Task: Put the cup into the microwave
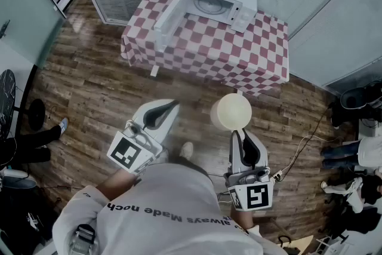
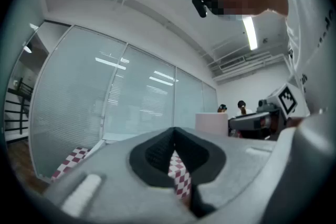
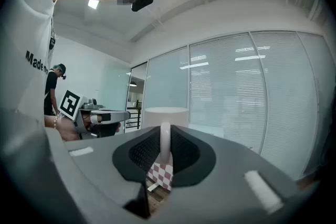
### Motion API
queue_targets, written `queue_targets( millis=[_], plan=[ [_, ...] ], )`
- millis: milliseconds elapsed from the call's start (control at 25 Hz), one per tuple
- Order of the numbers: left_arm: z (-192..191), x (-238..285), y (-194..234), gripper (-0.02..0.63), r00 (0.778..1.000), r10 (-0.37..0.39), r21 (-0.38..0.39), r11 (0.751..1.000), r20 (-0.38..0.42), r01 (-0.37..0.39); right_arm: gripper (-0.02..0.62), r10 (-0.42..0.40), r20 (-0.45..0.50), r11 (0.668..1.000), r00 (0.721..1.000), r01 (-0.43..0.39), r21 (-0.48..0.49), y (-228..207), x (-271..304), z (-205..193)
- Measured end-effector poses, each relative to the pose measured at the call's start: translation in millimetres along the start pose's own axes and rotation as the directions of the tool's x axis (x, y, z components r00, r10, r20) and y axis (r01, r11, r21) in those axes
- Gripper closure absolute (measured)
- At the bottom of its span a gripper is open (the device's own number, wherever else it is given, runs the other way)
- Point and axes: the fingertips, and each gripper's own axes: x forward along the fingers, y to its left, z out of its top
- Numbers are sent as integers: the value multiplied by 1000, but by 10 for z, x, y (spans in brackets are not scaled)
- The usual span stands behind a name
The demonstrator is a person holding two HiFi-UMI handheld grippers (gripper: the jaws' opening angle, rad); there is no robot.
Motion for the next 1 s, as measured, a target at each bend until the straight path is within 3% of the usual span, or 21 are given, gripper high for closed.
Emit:
queue_targets(
  millis=[480, 1000],
  plan=[
    [-117, 678, -205, 603, 1000, -3, 9, 1000, -11, 3, 552, 16, 22, 1000, 1000, -16, 2, -671, 33, -38],
    [-172, 954, 66, 603, 1000, 25, -9, 1000, -10, -25, 554, 56, 19, 998, 998, -56, -10, -871, 427, -8]
  ],
)
